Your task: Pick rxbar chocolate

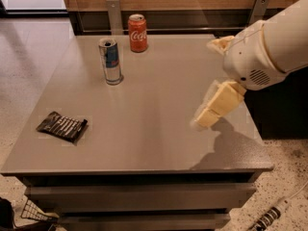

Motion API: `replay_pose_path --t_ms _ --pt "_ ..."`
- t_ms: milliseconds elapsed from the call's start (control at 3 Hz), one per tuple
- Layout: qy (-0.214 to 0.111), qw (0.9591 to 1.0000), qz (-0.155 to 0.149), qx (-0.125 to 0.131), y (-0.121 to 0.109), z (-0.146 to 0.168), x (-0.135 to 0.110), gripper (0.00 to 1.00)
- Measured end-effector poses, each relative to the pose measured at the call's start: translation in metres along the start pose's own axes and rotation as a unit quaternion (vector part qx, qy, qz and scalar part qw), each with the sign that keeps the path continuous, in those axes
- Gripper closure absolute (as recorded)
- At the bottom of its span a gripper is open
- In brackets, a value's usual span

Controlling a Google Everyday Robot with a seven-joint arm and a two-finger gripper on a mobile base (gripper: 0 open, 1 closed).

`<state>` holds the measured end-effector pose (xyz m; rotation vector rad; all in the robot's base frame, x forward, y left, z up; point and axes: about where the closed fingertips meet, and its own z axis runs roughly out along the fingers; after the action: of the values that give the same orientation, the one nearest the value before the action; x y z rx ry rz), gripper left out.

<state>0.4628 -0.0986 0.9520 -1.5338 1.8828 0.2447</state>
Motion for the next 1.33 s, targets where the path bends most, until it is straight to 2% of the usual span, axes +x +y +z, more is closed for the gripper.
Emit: replay_pose_path --t_ms 333,667,1000,1333 --pt "-0.093 0.9956 0.008 0.002 0.005 0.035 -0.027 0.0" --pt "-0.189 0.9817 0.019 -0.009 0.014 0.059 -0.061 0.0" --pt "-0.219 0.9753 0.024 -0.017 0.019 0.057 -0.082 0.0" --pt "-0.219 0.9753 0.023 -0.018 0.021 0.057 -0.083 0.0"
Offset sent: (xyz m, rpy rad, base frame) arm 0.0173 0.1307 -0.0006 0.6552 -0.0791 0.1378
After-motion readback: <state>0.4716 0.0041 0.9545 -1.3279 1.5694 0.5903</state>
